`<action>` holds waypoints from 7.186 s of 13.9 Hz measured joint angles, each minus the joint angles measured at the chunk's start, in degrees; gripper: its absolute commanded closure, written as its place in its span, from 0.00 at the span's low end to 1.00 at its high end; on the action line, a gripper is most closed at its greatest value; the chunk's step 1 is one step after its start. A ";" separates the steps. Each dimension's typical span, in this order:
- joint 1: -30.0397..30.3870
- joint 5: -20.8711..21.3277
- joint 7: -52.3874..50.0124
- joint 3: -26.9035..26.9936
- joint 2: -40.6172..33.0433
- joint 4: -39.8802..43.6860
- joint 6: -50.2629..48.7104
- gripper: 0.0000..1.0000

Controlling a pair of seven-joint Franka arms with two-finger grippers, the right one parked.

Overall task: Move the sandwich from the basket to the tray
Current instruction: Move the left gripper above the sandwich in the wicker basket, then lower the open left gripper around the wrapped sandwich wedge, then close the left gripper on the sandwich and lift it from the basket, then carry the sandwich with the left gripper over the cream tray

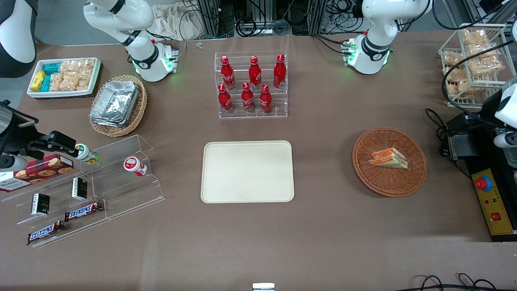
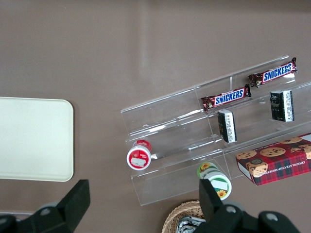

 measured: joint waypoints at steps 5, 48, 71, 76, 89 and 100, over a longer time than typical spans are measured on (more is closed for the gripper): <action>-0.01 0.04 0.00 0.01 0.36 0.14 0.01 0.00; -1.88 0.54 -69.29 -0.48 14.08 -23.40 21.79 0.00; -2.01 0.80 -75.90 -1.82 17.59 -22.79 26.85 0.99; -2.02 0.88 -76.66 -3.20 17.40 -16.58 20.04 1.00; -2.08 0.84 -60.76 -11.70 16.08 13.94 -9.81 1.00; -2.69 0.68 -52.74 -25.88 20.18 13.78 -9.60 1.00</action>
